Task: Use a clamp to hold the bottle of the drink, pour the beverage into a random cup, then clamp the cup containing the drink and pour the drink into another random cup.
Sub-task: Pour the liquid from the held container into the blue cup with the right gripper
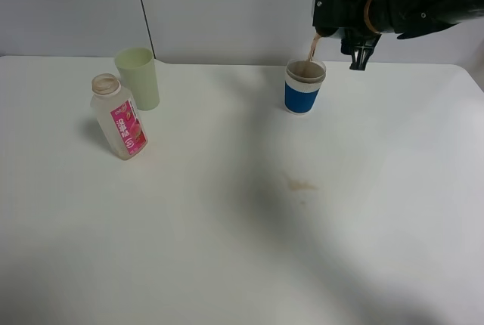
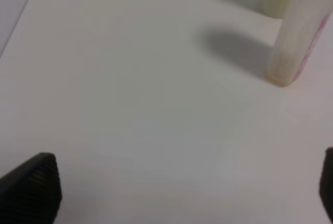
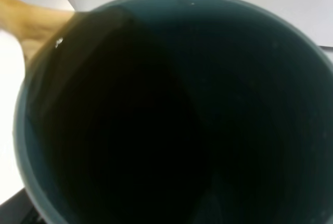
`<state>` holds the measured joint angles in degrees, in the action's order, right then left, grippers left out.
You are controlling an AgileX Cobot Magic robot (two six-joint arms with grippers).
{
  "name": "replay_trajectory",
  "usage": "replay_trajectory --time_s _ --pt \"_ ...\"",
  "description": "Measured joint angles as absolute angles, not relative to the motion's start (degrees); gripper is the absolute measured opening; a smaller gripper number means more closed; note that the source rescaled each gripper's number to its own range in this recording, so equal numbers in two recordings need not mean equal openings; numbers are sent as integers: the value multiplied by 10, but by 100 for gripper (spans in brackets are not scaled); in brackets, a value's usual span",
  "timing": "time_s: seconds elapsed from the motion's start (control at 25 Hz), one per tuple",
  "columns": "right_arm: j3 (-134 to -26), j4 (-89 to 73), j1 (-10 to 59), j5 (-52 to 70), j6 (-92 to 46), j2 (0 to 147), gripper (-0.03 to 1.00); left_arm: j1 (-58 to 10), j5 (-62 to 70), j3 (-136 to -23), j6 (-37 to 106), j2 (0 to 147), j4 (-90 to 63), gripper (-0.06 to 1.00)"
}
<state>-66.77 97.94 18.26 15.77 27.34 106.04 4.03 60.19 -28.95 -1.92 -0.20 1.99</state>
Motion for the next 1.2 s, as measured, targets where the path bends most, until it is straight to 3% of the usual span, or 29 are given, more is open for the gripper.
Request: replay_trajectory --time_s 1.2 --pt "-668 980 205 154 267 1060 0 40 602 -290 -19 -2 20 100"
